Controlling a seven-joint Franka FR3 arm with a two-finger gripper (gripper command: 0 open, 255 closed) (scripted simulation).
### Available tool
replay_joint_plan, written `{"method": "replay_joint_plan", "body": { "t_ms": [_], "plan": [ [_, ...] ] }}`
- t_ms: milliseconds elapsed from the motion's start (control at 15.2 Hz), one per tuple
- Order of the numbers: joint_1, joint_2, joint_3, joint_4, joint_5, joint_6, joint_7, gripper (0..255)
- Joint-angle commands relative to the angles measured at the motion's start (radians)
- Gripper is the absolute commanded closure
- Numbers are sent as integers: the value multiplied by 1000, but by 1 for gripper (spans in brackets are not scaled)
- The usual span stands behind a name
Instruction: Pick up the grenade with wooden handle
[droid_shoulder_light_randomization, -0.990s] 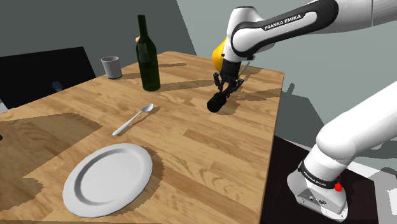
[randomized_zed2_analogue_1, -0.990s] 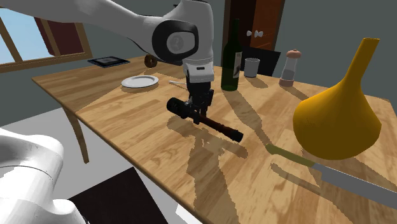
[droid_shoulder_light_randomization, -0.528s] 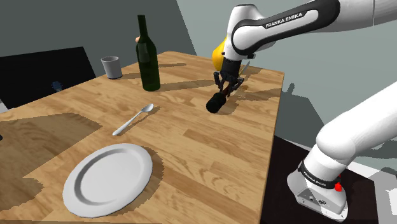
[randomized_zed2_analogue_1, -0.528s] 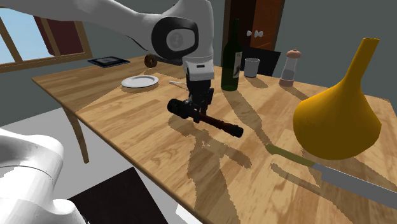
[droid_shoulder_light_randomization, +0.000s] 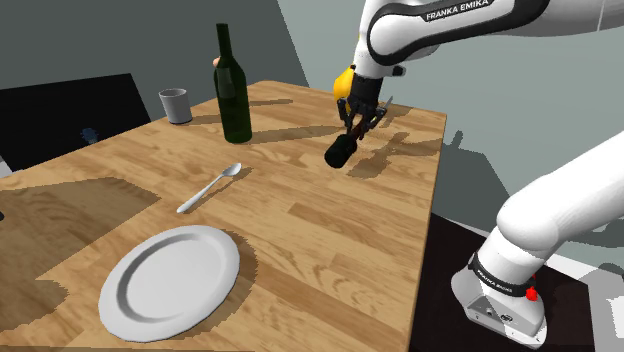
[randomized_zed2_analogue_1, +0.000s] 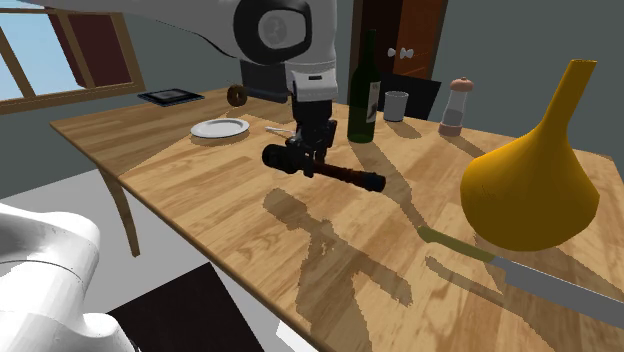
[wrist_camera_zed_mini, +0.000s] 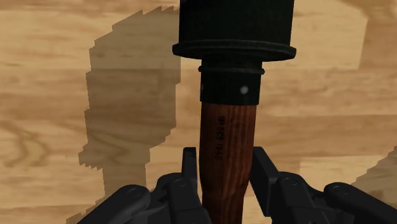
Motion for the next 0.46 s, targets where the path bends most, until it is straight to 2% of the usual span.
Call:
{"method": "replay_joint_plan", "body": {
  "t_ms": [0,396],
  "plan": [
    [-1,-2,-2,27,-2,-29,1,255],
    [-3,-6,-7,79,-5,-85,3,255]
  ]
}}
